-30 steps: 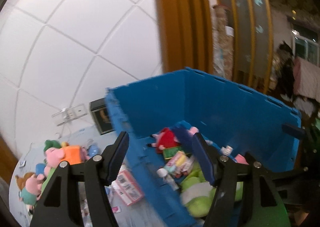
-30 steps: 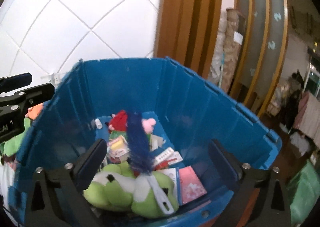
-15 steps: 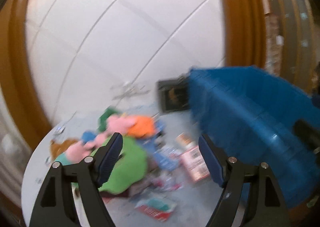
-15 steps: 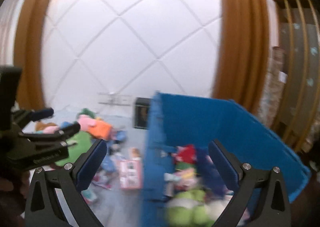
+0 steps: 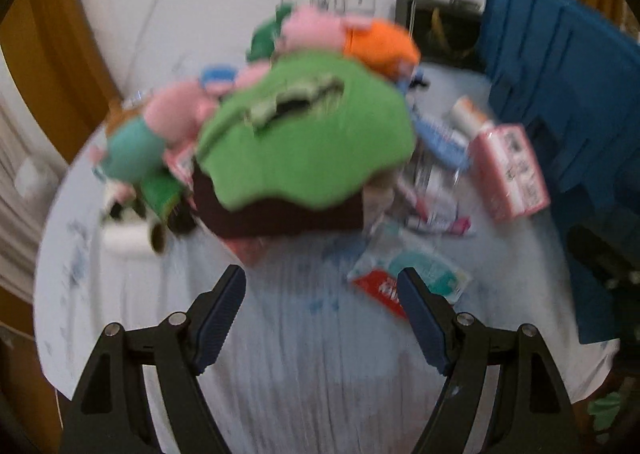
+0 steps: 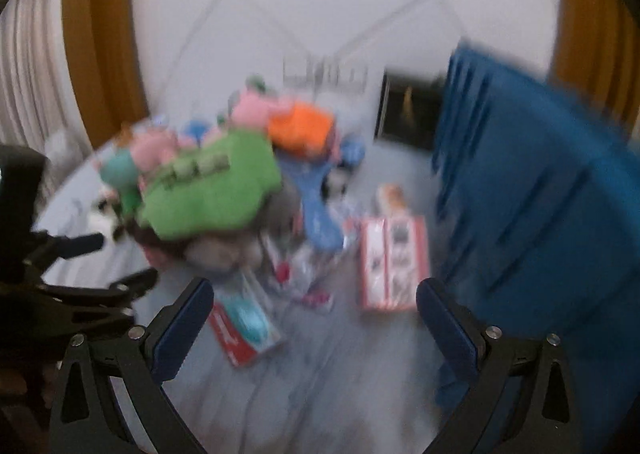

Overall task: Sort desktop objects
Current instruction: 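Move both grippers back over the table toward the Tylenol box, then grasp the red Tylenol box with the left gripper while the right grasps a white box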

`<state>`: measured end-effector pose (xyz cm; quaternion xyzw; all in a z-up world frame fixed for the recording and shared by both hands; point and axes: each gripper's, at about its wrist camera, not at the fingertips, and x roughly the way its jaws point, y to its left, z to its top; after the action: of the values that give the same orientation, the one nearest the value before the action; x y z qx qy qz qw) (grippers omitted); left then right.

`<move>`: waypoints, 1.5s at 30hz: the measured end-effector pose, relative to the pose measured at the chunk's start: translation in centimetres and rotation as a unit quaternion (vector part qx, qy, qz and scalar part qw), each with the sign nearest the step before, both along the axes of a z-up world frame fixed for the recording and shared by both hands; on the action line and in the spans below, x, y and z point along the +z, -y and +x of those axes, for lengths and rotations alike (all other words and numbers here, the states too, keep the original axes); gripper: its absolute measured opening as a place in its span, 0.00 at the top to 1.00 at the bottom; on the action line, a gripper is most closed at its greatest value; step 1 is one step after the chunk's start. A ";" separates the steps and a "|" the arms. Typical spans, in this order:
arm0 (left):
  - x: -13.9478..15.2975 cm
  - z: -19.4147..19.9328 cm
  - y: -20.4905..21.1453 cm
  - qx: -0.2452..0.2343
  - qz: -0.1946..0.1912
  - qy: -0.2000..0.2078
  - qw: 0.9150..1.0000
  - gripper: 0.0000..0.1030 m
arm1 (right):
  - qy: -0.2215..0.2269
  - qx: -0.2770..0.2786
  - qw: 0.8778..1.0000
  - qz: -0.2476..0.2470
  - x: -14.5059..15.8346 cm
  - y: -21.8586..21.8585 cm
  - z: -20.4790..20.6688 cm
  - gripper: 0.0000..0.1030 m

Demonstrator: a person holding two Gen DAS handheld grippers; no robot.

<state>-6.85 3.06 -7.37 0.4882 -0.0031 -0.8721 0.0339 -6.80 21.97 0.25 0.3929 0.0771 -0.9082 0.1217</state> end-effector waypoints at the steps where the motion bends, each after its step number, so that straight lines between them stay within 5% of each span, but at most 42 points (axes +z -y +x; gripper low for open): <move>1: -0.6 -0.2 0.2 0.003 0.004 0.008 1.000 0.24 | 0.013 -0.001 1.000 0.006 -1.4 0.0 -0.6 0.00; 6: -4.8 -2.5 -1.6 0.015 0.056 0.044 0.997 0.24 | 0.069 -0.014 0.997 0.026 -6.5 -1.0 -2.3 0.00; 11: -6.7 -5.0 -3.5 0.033 0.107 0.047 0.993 0.24 | 0.090 -0.001 0.995 0.042 -8.1 -2.2 -2.5 0.00; 15: -8.2 -5.4 -4.3 0.033 0.069 0.064 0.995 0.21 | 0.089 0.015 0.994 0.066 -8.9 -2.1 -2.4 0.00; 21: -8.6 -2.3 -1.6 0.035 0.003 0.067 0.997 0.21 | 0.106 0.026 0.993 0.034 -9.8 -2.2 -3.3 0.00; 29: -8.5 0.2 1.3 0.041 -0.026 0.059 0.997 0.22 | 0.125 0.074 0.989 -0.002 -11.4 2.1 -4.8 0.01; 33: -8.3 0.8 2.0 0.044 -0.026 0.061 0.997 0.23 | 0.132 0.094 0.987 0.010 -12.5 4.5 -5.6 0.41; 43: -7.7 2.1 2.3 0.036 -0.028 0.063 0.997 0.28 | 0.135 0.105 0.985 0.035 -14.6 7.9 -7.7 0.42; 44: -7.6 2.3 2.3 0.035 -0.027 0.062 0.997 0.32 | 0.136 0.107 0.984 0.038 -14.9 8.2 -7.9 0.44; 45: -7.4 2.4 2.3 0.034 -0.024 0.061 0.997 0.34 | 0.139 0.109 0.983 0.040 -15.0 8.4 -8.0 0.59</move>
<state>-4.44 0.73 -14.82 0.5397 -0.0093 -0.8385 0.0752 -14.81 13.55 -14.80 0.5090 0.1384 -0.8223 0.2134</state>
